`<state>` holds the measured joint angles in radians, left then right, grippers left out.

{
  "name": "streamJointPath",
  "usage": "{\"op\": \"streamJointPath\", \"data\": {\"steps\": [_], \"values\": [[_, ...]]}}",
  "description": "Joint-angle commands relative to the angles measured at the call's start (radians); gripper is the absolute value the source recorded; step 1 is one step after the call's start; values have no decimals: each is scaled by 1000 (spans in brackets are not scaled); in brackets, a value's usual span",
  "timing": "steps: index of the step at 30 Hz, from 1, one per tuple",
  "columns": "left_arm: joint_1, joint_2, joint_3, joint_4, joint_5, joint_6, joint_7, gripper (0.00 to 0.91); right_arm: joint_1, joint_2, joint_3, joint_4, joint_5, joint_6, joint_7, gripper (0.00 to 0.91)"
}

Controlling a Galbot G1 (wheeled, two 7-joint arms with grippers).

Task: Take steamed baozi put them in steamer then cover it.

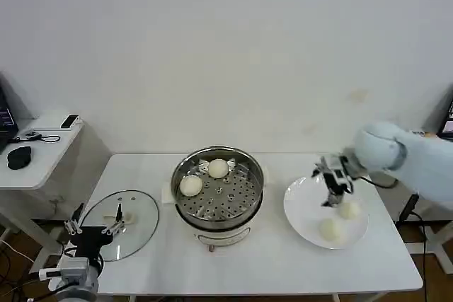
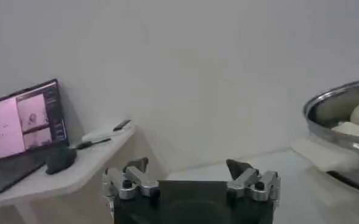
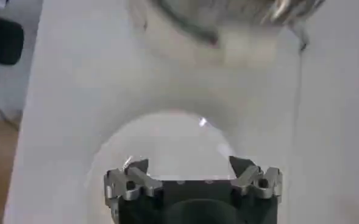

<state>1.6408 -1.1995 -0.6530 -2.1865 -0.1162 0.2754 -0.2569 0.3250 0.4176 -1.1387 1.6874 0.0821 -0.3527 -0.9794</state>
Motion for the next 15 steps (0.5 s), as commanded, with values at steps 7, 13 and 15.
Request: {"op": "streamJointPath", "data": {"steps": [7,13,15], "values": [[8,3,3,25,7,-2,0,907,-488,-69,340,-49,-173,76,-12,907],[12,3,-7,40,7,-3,0,907,-515,-10,361,-104,-180,76,-11,907],[11,2,-11,41,6,-3,0,907,-512,7,357,-130,-185,77,-10,907]]}}
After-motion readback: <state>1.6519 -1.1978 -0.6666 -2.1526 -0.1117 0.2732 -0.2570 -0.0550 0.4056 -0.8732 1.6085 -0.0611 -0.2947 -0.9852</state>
